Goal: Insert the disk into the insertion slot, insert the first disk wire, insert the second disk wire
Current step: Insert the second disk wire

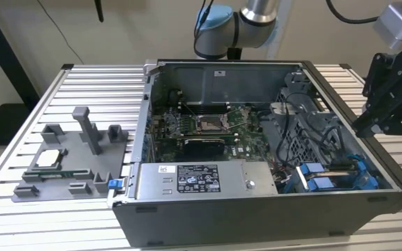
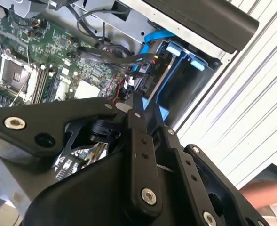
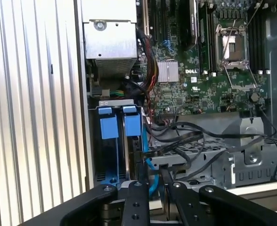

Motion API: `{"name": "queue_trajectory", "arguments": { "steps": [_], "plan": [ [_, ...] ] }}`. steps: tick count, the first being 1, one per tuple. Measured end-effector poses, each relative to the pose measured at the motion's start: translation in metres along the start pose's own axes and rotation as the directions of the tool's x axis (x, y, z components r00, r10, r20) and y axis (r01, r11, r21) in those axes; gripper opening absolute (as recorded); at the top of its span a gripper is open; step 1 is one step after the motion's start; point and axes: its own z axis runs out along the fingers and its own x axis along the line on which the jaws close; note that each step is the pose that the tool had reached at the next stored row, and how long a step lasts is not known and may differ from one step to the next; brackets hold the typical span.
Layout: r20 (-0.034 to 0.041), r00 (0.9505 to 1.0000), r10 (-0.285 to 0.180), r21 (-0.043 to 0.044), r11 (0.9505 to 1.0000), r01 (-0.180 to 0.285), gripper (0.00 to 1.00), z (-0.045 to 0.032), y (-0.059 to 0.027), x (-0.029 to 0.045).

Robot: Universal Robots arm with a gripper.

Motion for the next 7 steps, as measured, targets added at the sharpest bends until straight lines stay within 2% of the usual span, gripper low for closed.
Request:
{"name": "queue_trajectory", "arguments": {
  "steps": [7],
  "plan": [
    [-0.0001, 1.0000, 0.000, 0.0000, 1.0000, 0.000, 1.00, -0.0070, 0.0003, -0.0013]
  ]
}}
